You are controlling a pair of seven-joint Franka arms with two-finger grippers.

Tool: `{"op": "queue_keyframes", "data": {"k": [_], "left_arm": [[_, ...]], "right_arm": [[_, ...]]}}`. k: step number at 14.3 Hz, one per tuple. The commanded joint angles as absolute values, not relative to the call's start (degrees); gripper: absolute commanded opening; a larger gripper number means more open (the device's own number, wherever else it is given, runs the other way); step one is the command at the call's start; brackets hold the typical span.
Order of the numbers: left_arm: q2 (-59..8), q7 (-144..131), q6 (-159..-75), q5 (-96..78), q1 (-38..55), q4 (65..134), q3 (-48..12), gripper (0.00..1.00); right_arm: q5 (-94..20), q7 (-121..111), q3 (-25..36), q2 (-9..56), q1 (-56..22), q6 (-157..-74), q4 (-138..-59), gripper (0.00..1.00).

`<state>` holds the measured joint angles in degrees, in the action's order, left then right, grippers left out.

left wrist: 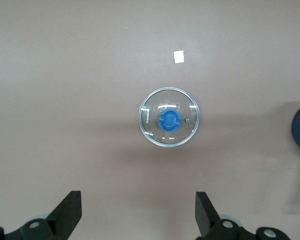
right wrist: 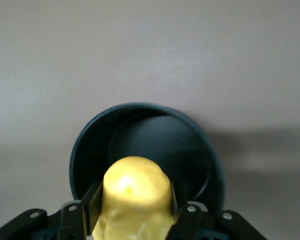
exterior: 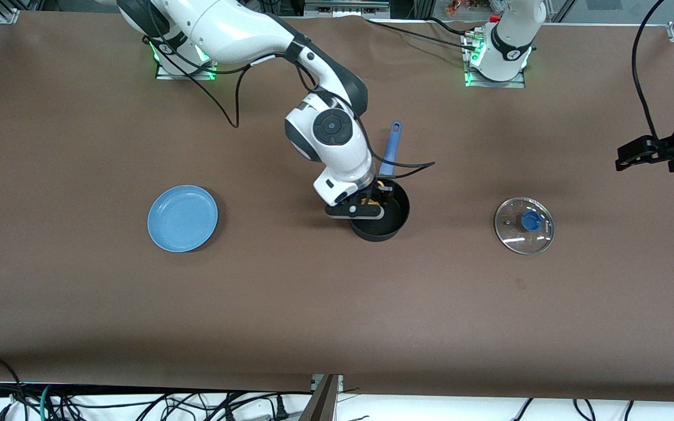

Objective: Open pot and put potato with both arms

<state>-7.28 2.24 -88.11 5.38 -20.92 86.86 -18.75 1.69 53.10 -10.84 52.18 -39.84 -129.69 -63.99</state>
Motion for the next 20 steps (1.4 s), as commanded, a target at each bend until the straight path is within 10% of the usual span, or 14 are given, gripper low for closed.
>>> {"op": "queue_keyframes", "data": {"k": [1, 5, 8, 12, 20], "left_arm": [[-5.7, 1.7, -86.5, 4.2, -18.2, 86.8, -16.6, 1.0], [-0.6, 1.0, -88.4, -0.7, -0.1, 91.8, 3.4, 1.0], [4.7, 1.1, -93.3, 0.0, 2.6, 99.7, 4.7, 1.0], [4.1, 1.3, -91.9, 0.1, 2.7, 98.8, 4.4, 1.0], [3.5, 0.7, -90.9, 0.1, 2.9, 97.3, 4.0, 1.0]], "right_arm": [[1.3, 54.1, -10.3, 54.3, -40.3, -130.9, -61.3, 0.2], [1.4, 53.8, -10.0, 54.8, -39.9, -133.1, -61.3, 0.32], [1.4, 53.6, -9.9, 54.7, -39.3, -133.3, -61.3, 1.0], [1.6, 52.9, -9.3, 53.0, -38.4, -130.4, -61.2, 1.0], [2.2, 26.7, -6.9, 39.3, -24.8, -96.9, -61.9, 1.0]]}}
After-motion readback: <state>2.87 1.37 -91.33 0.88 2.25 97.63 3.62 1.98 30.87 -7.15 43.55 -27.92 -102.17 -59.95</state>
